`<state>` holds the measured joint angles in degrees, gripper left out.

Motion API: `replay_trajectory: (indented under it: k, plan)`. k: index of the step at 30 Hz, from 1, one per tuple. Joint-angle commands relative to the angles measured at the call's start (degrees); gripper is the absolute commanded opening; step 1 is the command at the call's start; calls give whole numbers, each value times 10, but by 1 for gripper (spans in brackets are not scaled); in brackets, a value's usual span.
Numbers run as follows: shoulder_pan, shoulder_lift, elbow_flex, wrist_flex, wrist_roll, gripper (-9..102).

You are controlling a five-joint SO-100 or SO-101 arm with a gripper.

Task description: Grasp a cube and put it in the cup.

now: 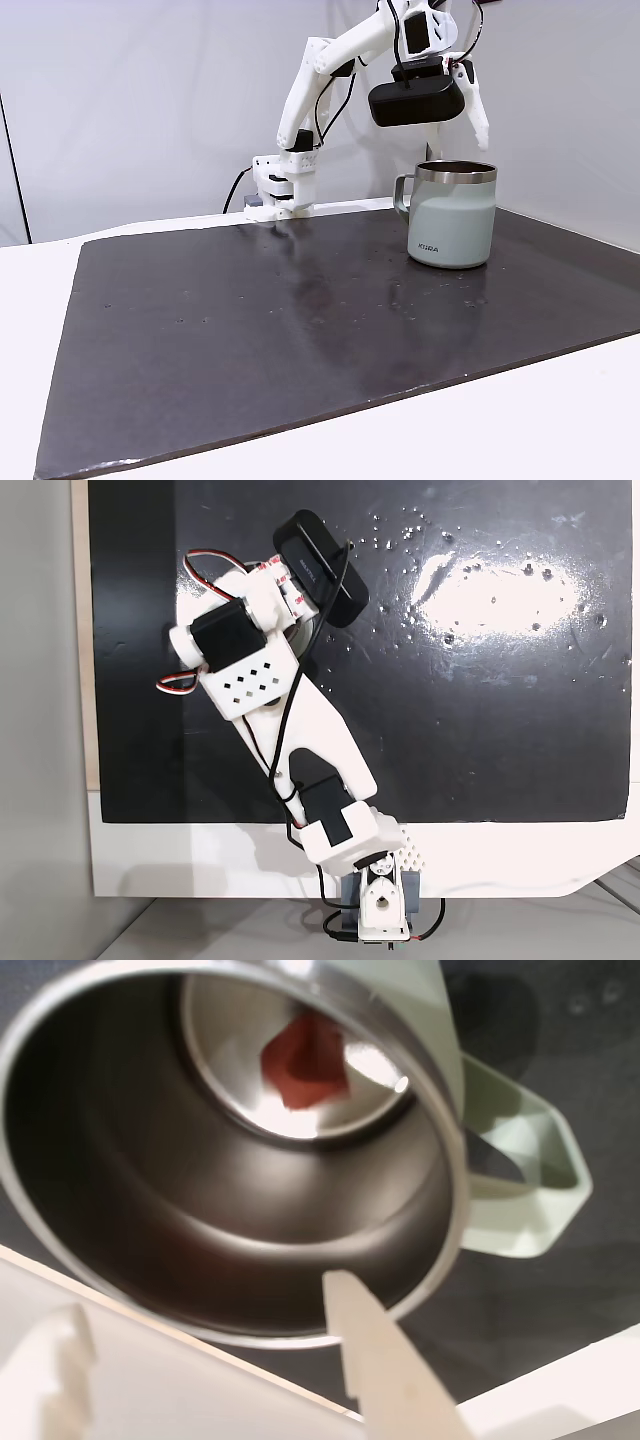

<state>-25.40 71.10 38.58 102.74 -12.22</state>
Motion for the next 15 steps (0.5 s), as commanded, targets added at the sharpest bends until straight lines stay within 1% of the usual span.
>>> replay_trajectory:
  k: [1, 4, 15]
  plan:
    - [4, 36, -21, 6, 11, 27]
    - [3, 55, 10, 6, 13, 26]
    - [17, 72, 20, 6, 11, 25]
